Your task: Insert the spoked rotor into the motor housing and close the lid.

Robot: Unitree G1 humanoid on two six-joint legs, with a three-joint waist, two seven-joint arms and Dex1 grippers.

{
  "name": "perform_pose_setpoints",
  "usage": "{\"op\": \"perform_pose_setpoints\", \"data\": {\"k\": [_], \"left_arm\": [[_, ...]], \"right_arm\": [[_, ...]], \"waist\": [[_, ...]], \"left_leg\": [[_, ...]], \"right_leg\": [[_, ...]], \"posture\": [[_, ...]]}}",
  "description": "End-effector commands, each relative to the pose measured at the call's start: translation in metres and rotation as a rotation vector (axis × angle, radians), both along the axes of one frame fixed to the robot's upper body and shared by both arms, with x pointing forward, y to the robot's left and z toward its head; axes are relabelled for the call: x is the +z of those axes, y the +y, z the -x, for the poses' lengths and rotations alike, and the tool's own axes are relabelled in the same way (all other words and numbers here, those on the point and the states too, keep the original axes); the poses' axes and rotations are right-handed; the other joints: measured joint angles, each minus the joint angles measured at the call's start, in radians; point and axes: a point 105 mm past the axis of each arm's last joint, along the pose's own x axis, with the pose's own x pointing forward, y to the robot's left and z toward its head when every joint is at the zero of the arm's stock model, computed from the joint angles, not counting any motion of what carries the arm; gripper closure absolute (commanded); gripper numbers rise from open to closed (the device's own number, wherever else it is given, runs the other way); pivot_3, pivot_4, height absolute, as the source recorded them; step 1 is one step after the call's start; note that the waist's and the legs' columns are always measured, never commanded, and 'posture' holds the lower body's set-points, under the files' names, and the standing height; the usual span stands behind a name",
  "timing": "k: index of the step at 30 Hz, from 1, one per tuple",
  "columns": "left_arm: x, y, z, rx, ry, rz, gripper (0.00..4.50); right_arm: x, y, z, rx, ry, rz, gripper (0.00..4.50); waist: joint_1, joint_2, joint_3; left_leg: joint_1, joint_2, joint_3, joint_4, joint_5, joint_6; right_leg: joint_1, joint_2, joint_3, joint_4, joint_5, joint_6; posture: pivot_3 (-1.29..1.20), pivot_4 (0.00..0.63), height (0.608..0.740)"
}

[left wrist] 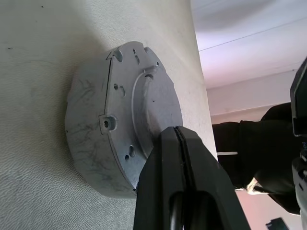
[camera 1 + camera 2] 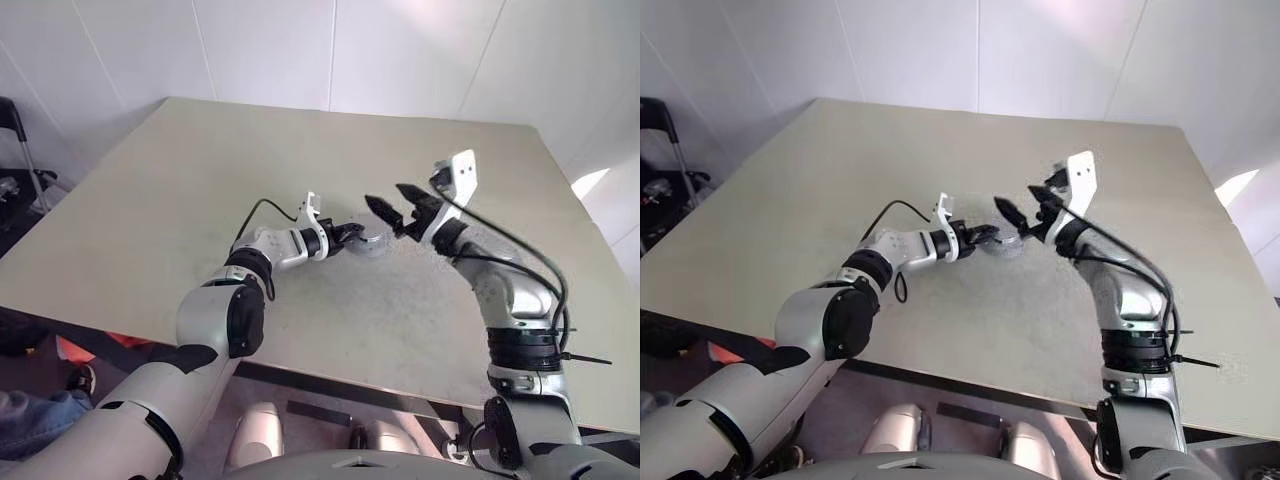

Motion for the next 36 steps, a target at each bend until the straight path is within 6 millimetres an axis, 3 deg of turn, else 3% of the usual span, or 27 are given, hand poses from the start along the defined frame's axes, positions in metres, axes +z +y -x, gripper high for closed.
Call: {"op": "perform_pose_setpoints", "data": {"k": [1, 5, 9, 15, 36], "left_arm": [[0.003, -0.004, -0.001, -0.015, -0.023, -0.031, 4.50], [0.002, -0.004, 0.000, -0.018, -0.029, -0.035, 4.50], [-0.001, -0.002, 0.000, -0.018, -0.034, -0.045, 4.50], [-0.005, 0.003, 0.000, -0.015, -0.040, -0.059, 4.50], [-0.019, 0.020, 0.001, 0.005, -0.036, -0.102, 4.50]], "right_arm": [[-0.022, -0.032, -0.015, -0.160, 0.210, -0.084, 0.02], [-0.062, -0.056, -0.018, -0.289, 0.468, -0.199, 0.02], [-0.084, -0.052, -0.008, -0.250, 0.618, -0.267, 0.02], [-0.080, -0.037, -0.005, -0.142, 0.680, -0.407, 0.02], [-0.087, 0.035, -0.011, 0.095, 0.748, -0.538, 0.02]], "waist": [[-0.001, 0.000, 0.000], [0.001, 0.000, 0.000], [0.000, 0.001, -0.001], [0.000, 0.001, 0.000], [-0.009, 0.002, -0.001]], "left_leg": [[0.001, 0.000, 0.000, 0.000, 0.000, 0.000], [0.002, -0.001, 0.000, -0.001, 0.001, -0.003], [-0.001, -0.002, 0.000, -0.001, 0.002, -0.002], [0.001, -0.002, 0.000, -0.001, 0.001, -0.002], [0.009, 0.001, 0.004, -0.004, 0.001, -0.009]], "right_leg": [[0.001, 0.000, 0.000, 0.000, 0.000, 0.000], [0.003, 0.000, 0.000, -0.001, 0.000, 0.000], [0.000, -0.002, 0.000, 0.000, 0.000, 0.000], [0.001, -0.001, 0.000, 0.000, 0.000, 0.000], [0.005, 0.000, 0.000, 0.000, 0.000, 0.000]], "posture": [[0.00, 0.000, 0.740], [0.00, 0.000, 0.740], [0.00, 0.000, 0.740], [0.00, 0.000, 0.740], [0.00, 0.000, 0.740]]}}
